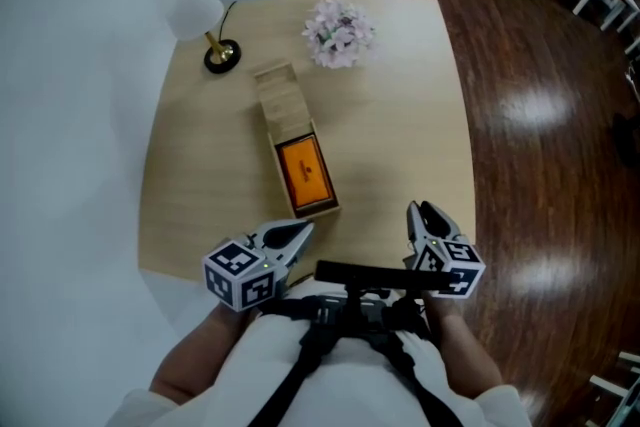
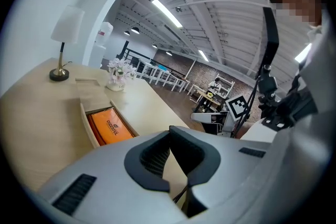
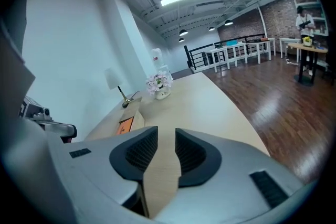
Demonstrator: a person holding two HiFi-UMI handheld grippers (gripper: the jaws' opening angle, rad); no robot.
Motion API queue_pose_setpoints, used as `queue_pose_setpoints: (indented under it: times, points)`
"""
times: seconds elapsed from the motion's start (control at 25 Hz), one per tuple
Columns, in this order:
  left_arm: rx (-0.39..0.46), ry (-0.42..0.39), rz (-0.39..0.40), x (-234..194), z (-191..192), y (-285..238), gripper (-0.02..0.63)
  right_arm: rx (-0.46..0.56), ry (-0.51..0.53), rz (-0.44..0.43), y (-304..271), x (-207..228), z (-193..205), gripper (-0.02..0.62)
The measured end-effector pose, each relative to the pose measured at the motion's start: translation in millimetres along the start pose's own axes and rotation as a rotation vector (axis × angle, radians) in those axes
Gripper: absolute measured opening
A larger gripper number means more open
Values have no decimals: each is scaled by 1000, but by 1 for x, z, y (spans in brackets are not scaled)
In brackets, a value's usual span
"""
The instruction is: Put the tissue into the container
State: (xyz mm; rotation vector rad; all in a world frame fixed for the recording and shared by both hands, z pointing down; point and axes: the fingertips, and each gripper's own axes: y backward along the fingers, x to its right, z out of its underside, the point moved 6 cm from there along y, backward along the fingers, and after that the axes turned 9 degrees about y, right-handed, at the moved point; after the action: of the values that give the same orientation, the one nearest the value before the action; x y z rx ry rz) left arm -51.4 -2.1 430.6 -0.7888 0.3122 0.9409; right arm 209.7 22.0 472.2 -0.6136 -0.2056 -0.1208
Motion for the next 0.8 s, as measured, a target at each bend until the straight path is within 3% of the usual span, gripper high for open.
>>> queue_pose_setpoints:
  times: [0.24, 0.8]
  points:
    - [-11, 2, -6, -2, 0, -1, -2, 8, 6, -6, 4, -4, -3, -12]
    - [-23, -7, -8, -4, 0, 3, -2, -6, 28, -77, 2, -22, -3, -12]
